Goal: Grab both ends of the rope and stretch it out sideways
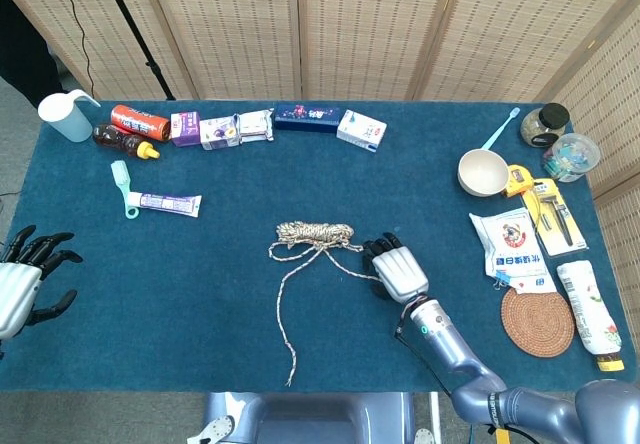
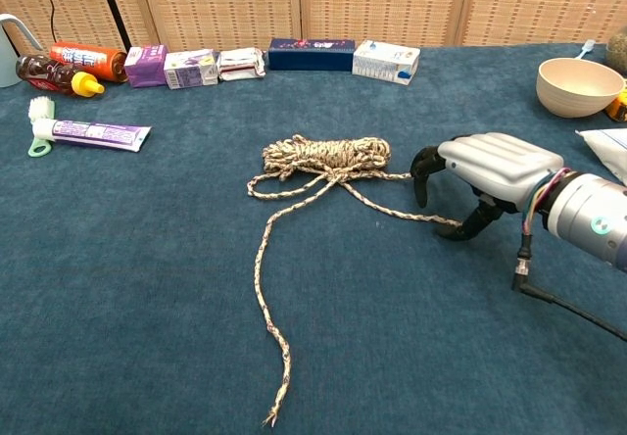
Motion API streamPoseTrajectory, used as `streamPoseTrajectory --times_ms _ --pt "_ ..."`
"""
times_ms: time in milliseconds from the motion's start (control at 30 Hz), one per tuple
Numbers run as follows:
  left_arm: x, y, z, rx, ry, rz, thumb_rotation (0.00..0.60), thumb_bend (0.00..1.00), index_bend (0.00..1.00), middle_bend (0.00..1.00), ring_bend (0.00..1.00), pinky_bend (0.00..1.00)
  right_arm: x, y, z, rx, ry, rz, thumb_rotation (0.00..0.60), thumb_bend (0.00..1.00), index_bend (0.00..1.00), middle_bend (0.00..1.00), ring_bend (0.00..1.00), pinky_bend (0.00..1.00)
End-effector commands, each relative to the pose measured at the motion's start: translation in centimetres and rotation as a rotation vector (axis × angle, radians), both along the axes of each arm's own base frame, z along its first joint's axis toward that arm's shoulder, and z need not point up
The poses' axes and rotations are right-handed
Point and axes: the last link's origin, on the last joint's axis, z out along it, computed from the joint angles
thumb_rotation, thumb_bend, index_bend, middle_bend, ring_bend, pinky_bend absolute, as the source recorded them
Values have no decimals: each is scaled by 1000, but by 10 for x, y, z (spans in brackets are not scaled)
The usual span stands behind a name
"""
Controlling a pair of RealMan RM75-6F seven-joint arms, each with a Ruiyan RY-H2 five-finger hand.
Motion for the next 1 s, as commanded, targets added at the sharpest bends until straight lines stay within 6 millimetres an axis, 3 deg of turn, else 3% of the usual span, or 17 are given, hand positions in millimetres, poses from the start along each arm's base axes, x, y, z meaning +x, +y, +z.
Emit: streamPoseTrajectory --times_ms 33,267,433,700,1000 --pt "0 1 -1 -2 -1 -2 600 280 364 194 166 0 0 0 0 -4 -8 -7 600 341 464 234 223 82" --pt "1 2 -2 -5 0 -8 600 280 364 194 166 0 0 -3 0 -6 -11 -19 600 378 467 230 222 73" --pt "1 3 -2 -7 1 -6 600 280 364 194 165 0 0 -3 0 -11 -18 -29 600 381 464 221 188 6" --pt "1 2 -2 -8 1 -5 600 281 364 194 164 0 2 3 -2 -13 -61 -49 600 391 465 143 2 0" --pt "1 2 -2 -10 2 -6 600 281 364 194 164 0 -1 7 -6 -10 -86 -72 600 394 469 138 0 0"
